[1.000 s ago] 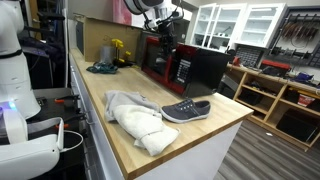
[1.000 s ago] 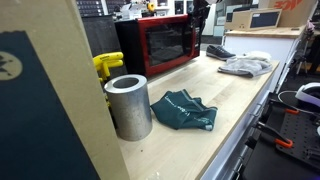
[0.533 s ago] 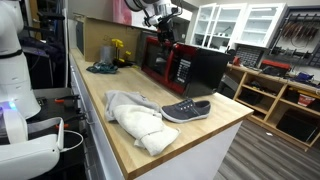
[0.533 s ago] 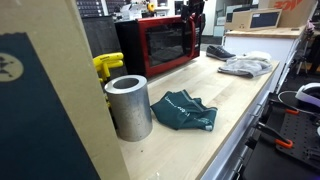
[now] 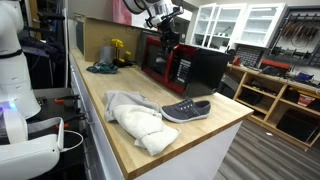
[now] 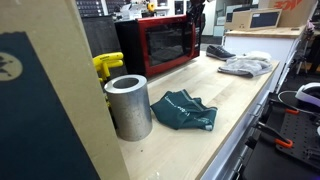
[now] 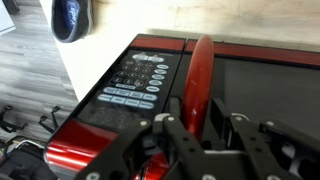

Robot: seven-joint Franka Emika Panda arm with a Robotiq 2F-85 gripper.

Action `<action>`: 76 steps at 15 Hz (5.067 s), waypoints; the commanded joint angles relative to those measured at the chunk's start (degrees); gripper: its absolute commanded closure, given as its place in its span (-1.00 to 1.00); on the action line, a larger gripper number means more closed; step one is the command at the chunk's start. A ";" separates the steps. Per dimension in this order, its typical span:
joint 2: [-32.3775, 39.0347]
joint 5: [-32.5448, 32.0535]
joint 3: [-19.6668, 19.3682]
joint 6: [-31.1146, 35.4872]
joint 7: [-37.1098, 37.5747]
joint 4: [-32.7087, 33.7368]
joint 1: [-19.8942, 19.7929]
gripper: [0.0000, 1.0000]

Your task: Open the door of the microwave

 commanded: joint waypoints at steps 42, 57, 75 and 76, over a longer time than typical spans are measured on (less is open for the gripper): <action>-29.68 30.61 -0.34 -32.76 -21.73 -5.03 9.86 -1.00; 3.85 23.05 3.02 -20.27 15.25 13.32 3.53 -1.00; 3.87 25.32 6.02 -41.09 22.60 16.97 7.65 -1.00; 3.69 25.46 6.36 -40.94 22.26 16.42 7.92 -1.00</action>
